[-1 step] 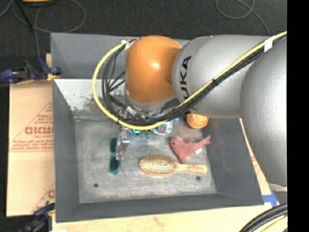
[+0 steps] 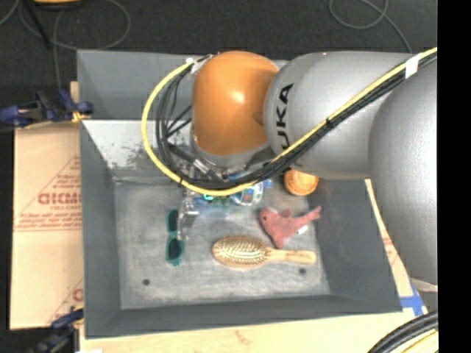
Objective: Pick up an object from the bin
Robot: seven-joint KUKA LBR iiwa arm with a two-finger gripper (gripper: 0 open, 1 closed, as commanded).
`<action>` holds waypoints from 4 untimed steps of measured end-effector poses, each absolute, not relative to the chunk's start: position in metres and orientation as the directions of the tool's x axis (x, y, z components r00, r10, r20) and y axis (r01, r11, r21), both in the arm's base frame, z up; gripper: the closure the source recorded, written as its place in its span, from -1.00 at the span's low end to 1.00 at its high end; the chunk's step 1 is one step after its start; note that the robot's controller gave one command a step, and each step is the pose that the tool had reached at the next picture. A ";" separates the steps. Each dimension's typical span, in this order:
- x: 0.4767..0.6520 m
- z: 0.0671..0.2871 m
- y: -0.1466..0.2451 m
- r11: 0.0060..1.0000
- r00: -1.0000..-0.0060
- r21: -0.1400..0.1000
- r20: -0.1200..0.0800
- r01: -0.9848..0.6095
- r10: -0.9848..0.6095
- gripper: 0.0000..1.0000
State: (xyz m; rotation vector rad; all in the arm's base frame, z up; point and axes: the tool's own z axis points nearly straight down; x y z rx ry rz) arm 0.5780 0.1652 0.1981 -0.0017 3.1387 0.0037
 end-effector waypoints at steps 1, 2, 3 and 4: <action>0.592 0.172 0.167 0.999 -0.999 0.002 -0.014 -0.041 -0.041 -1.00; 0.602 0.109 0.150 0.996 -0.996 0.000 -0.008 -0.088 -0.088 -1.00; 0.607 0.075 0.147 0.988 -0.988 -0.001 -0.005 -0.157 -0.157 -1.00; 0.602 0.076 0.122 0.979 -0.979 0.000 -0.008 -0.204 -0.204 -1.00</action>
Offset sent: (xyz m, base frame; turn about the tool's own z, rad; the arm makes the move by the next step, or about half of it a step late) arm 0.0285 -0.0267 -0.1214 -0.1075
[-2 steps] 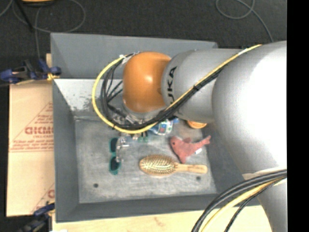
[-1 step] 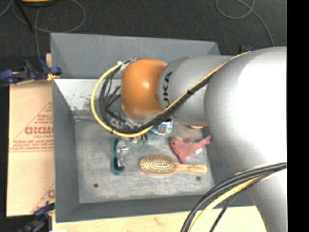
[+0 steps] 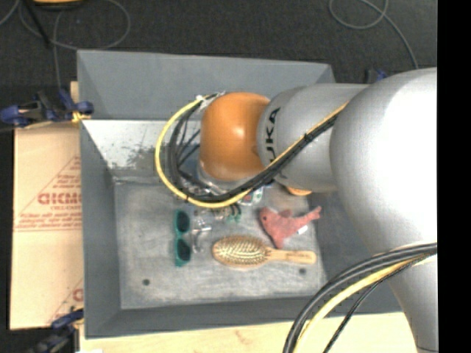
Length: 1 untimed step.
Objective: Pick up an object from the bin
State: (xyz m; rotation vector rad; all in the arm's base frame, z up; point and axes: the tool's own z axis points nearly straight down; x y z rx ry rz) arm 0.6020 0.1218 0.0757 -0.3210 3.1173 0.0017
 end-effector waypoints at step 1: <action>0.624 0.073 0.099 0.964 -0.964 -0.001 -0.006 -0.266 -0.266 -1.00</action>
Offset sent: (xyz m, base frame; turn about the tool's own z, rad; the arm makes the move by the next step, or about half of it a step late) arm -0.0169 0.0618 0.0104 -0.2152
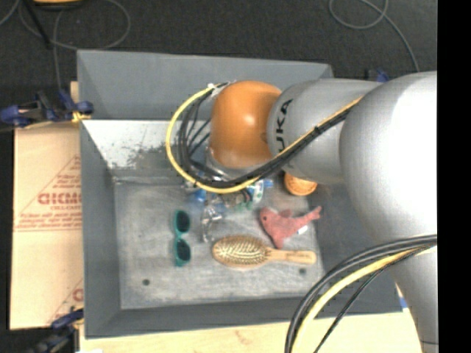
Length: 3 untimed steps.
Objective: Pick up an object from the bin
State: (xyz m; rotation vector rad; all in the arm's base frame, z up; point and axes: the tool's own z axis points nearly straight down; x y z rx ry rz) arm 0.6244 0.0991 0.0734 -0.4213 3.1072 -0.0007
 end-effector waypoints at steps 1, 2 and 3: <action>0.607 0.080 0.140 0.935 -0.935 -0.004 -0.003 -0.355 -0.355 -1.00; 0.635 0.098 0.170 0.875 -0.875 0.001 -0.004 -0.484 -0.484 -1.00; 0.621 0.084 0.123 0.756 -0.756 -0.003 -0.007 -0.654 -0.654 -1.00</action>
Offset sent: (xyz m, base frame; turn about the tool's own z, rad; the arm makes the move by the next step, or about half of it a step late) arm 0.0273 0.0721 0.0310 -0.2659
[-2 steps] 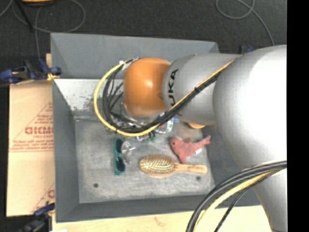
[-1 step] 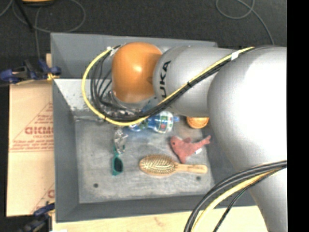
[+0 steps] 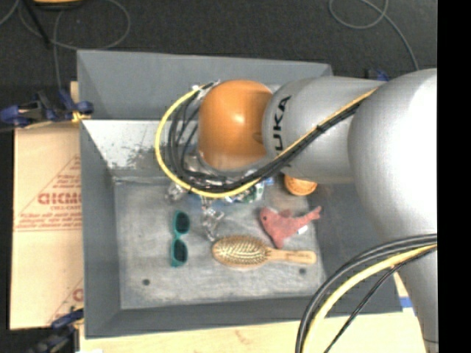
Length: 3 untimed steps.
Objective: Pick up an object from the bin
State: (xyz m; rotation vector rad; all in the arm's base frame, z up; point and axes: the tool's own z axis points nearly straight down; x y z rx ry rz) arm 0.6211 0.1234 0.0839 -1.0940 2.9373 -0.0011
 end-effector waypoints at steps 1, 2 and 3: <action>0.629 0.082 0.095 0.597 -0.597 -0.005 -0.005 -0.803 -0.803 -1.00; 0.625 0.077 0.117 0.580 -0.580 -0.005 -0.003 -0.814 -0.814 -1.00; 0.628 0.077 0.138 0.435 -0.435 -0.005 -0.005 -0.900 -0.900 -1.00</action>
Offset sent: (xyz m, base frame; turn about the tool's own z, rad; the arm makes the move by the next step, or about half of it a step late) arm -0.0075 0.0408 -0.0139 -0.2817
